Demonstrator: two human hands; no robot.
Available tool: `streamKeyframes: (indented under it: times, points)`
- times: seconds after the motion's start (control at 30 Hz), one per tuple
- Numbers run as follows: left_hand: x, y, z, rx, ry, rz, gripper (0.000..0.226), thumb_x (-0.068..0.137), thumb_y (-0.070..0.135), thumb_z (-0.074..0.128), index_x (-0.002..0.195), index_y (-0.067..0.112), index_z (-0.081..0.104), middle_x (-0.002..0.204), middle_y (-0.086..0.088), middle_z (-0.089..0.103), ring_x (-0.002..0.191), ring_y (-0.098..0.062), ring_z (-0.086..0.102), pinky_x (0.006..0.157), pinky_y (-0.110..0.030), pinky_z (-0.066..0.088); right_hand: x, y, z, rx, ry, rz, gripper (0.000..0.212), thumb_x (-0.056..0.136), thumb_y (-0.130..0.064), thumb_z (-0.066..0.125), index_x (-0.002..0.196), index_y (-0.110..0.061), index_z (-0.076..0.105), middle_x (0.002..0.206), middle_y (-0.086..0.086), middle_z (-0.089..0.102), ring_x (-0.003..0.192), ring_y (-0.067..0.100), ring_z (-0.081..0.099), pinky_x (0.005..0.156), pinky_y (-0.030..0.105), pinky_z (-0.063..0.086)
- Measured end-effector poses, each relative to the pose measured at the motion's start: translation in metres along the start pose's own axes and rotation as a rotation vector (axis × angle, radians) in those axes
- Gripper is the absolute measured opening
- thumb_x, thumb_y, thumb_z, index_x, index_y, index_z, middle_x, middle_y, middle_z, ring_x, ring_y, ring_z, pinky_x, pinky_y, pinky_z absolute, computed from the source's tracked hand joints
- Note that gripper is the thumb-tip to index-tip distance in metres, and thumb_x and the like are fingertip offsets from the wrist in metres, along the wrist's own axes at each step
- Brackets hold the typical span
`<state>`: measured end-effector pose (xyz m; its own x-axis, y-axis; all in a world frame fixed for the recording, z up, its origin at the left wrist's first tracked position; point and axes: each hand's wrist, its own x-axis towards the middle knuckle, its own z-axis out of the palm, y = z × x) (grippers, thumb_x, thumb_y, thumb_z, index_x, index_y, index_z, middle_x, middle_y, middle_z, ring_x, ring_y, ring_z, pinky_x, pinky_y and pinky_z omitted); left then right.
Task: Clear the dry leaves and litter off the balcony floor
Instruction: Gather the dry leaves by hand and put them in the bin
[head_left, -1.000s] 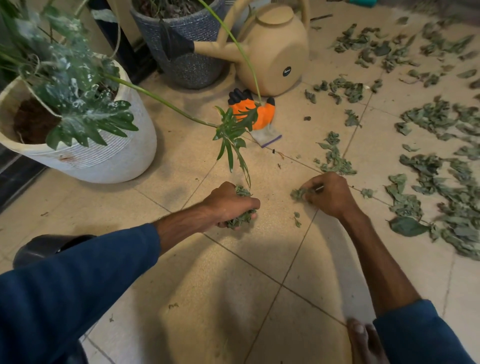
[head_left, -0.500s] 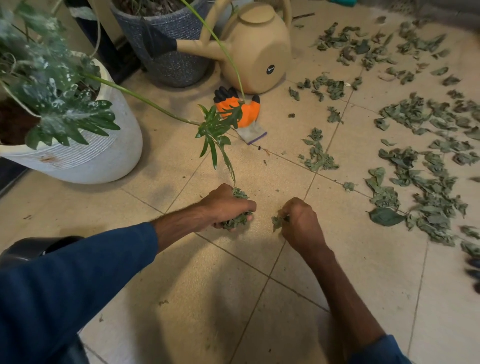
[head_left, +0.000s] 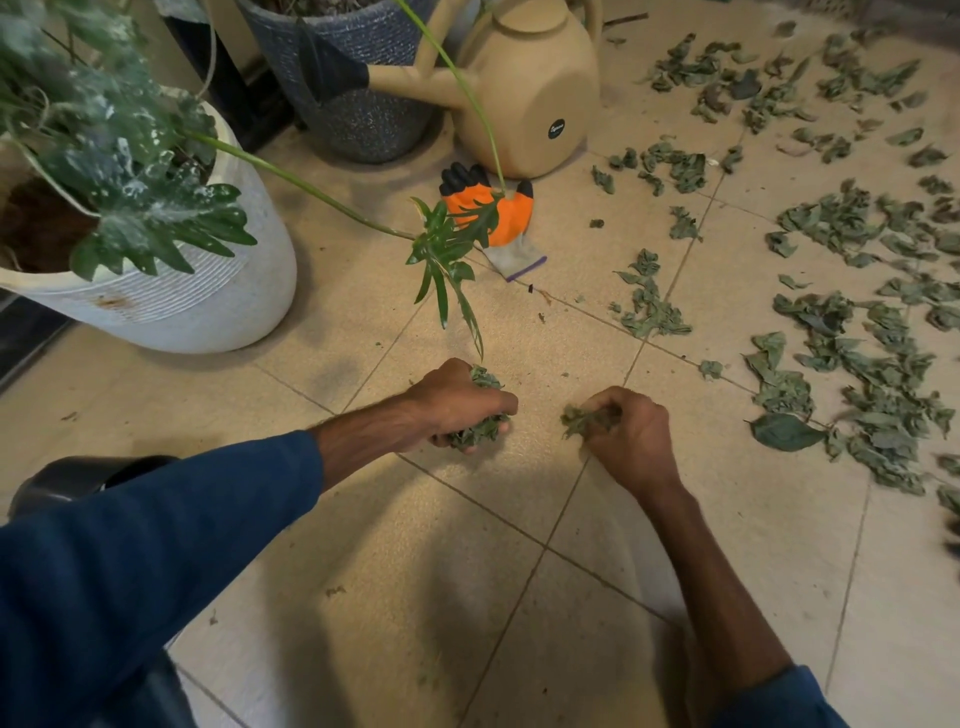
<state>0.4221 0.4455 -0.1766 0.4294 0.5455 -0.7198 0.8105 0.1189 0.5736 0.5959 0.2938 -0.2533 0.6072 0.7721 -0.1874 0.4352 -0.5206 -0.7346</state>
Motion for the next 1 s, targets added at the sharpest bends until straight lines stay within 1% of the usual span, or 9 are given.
streamKeyframes:
  times: [0.07,0.2,0.27,0.37,0.43,0.5,0.8,0.9,1.0]
  points:
    - [0.001,-0.002,-0.002,0.005,0.002,-0.002,0.040,0.079,0.037,0.076,0.108,0.009,0.070,0.084,-0.004,0.075,0.047,-0.013,0.061,0.044,-0.020,0.037,0.005,0.000,-0.012,0.050,0.010,0.025,0.025,0.080,0.006,0.077,0.099,-0.010,0.072,0.088,-0.003,0.070,0.075,-0.006,0.061,0.064,0.000,0.044]
    - [0.006,-0.009,-0.004,0.003,0.002,-0.008,0.054,0.076,0.041,0.076,0.116,0.007,0.067,0.098,-0.010,0.077,0.047,-0.013,0.063,0.042,-0.019,0.038,0.009,-0.003,-0.013,-0.061,-0.148,-0.039,0.040,0.077,0.005,0.080,0.113,-0.011,0.074,0.098,-0.001,0.073,0.080,0.003,0.065,0.070,0.001,0.045]
    - [0.007,-0.010,-0.006,0.002,0.003,-0.009,0.058,0.073,0.043,0.077,0.118,0.007,0.066,0.098,-0.010,0.077,0.048,-0.013,0.063,0.042,-0.019,0.039,0.006,-0.004,-0.002,-0.158,-0.187,-0.086,0.041,0.077,0.007,0.076,0.114,-0.010,0.075,0.110,0.004,0.075,0.091,0.012,0.068,0.079,0.011,0.049]
    - [0.006,-0.010,-0.007,0.002,-0.002,-0.016,0.052,0.074,0.041,0.076,0.114,0.007,0.067,0.091,-0.007,0.075,0.047,-0.013,0.063,0.042,-0.018,0.038,-0.001,-0.009,0.010,-0.202,-0.149,-0.097,0.037,0.080,0.009,0.069,0.113,-0.008,0.076,0.111,0.007,0.075,0.097,0.020,0.069,0.084,0.025,0.054]
    - [0.005,-0.010,-0.008,-0.002,0.000,-0.021,0.037,0.078,0.035,0.075,0.104,0.010,0.071,0.083,-0.004,0.073,0.046,-0.013,0.061,0.042,-0.017,0.037,-0.004,-0.012,0.015,-0.232,-0.135,-0.101,0.037,0.079,0.010,0.070,0.110,-0.010,0.077,0.107,0.006,0.075,0.094,0.020,0.069,0.083,0.029,0.058]
    - [0.004,-0.010,-0.008,-0.017,0.003,-0.024,0.032,0.080,0.032,0.075,0.102,0.010,0.072,0.083,-0.005,0.074,0.045,-0.014,0.060,0.041,-0.017,0.036,-0.005,-0.015,0.016,-0.251,-0.134,-0.086,0.036,0.078,0.010,0.071,0.107,-0.012,0.078,0.103,0.005,0.075,0.090,0.018,0.069,0.080,0.030,0.059]
    - [0.010,-0.011,-0.006,-0.004,-0.008,-0.023,0.043,0.076,0.037,0.077,0.106,0.007,0.071,0.096,-0.012,0.078,0.047,-0.016,0.061,0.044,-0.020,0.038,-0.002,-0.030,0.021,-0.316,-0.142,0.027,0.022,0.081,0.006,0.071,0.099,-0.005,0.077,0.092,0.009,0.074,0.072,0.016,0.062,0.065,0.026,0.055]
    - [0.008,-0.007,-0.007,0.006,-0.016,-0.019,0.040,0.077,0.036,0.076,0.104,0.008,0.071,0.087,-0.007,0.077,0.047,-0.015,0.061,0.044,-0.019,0.038,-0.002,-0.032,0.021,-0.301,-0.133,0.032,0.018,0.080,0.003,0.073,0.096,-0.004,0.077,0.089,0.009,0.073,0.068,0.015,0.060,0.061,0.025,0.052]
    - [0.005,0.002,-0.010,0.000,-0.015,0.001,0.027,0.080,0.032,0.075,0.097,0.011,0.071,0.075,0.000,0.072,0.046,-0.015,0.060,0.043,-0.017,0.035,0.003,-0.027,0.020,-0.268,-0.136,0.066,0.017,0.077,0.002,0.077,0.092,-0.007,0.078,0.087,0.008,0.074,0.066,0.012,0.060,0.055,0.019,0.046]
